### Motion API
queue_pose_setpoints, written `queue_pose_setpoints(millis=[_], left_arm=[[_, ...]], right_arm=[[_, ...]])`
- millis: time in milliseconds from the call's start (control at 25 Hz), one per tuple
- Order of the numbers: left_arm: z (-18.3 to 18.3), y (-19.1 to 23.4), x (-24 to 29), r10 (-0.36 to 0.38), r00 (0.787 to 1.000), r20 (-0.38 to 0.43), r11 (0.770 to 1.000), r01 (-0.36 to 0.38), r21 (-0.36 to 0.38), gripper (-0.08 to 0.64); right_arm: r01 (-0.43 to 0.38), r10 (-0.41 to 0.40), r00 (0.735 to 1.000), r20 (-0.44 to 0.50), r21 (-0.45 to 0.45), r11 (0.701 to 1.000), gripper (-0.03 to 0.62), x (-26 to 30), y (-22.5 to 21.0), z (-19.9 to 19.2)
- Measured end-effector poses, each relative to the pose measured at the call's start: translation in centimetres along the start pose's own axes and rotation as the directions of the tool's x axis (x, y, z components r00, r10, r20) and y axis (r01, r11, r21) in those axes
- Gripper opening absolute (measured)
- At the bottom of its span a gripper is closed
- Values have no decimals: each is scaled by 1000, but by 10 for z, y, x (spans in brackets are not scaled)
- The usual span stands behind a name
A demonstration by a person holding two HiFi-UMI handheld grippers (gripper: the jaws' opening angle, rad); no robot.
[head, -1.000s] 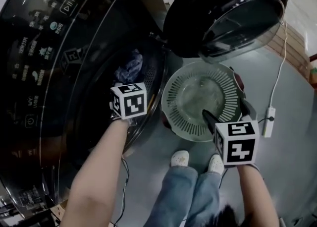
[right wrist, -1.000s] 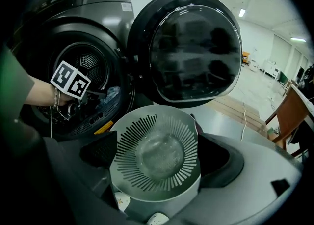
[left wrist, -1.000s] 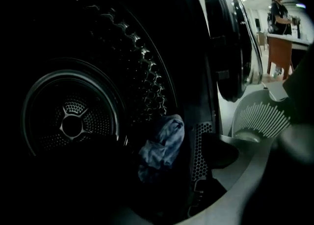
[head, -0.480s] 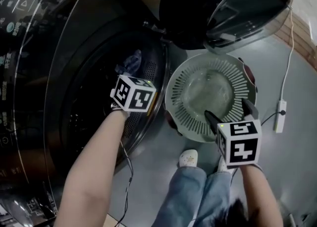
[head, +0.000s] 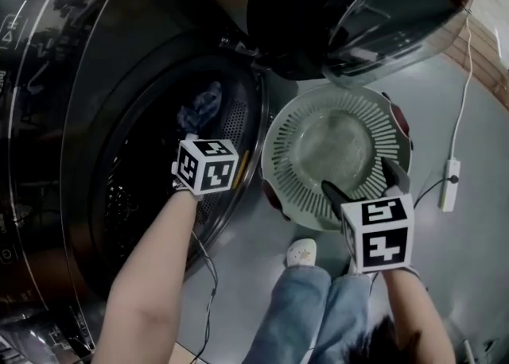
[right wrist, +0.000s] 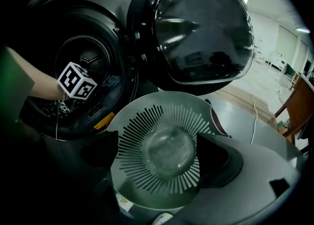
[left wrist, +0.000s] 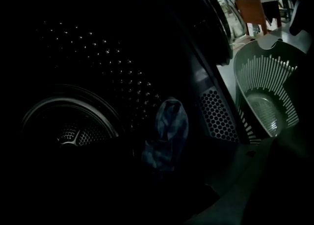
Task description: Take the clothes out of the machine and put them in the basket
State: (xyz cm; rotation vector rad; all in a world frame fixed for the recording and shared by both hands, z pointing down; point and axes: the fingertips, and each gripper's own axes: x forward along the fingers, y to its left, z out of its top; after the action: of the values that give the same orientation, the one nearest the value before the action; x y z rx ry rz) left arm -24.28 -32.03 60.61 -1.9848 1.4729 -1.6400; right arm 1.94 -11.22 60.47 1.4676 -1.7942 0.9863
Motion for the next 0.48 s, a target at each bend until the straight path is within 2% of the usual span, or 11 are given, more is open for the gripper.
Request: queue_pose_setpoints(millis=[120, 200, 320, 400, 480], left_arm=[[-4, -4, 18, -19, 999, -50, 999, 21, 30, 347], [-7, -6, 28, -38, 996, -87, 998, 42, 45, 313], [-11, -9, 35, -49, 990, -131, 997, 57, 59, 229], [-13, -6, 34, -17, 990, -138, 997, 27, 68, 41], [-14, -5, 33, -8, 989, -145, 998, 16, 53, 28]], right_arm=[[-4, 4, 1000, -13, -19, 1000, 497, 8, 0, -3], [-11, 11, 1000, -18, -7, 1000, 497, 13, 0, -4], [-22, 22, 999, -27, 18, 1000, 495, 18, 1, -6], [-25, 25, 999, -32, 21, 999, 495, 19, 1, -6], [-27, 28, 999, -36, 21, 999, 494, 18, 2, -5]])
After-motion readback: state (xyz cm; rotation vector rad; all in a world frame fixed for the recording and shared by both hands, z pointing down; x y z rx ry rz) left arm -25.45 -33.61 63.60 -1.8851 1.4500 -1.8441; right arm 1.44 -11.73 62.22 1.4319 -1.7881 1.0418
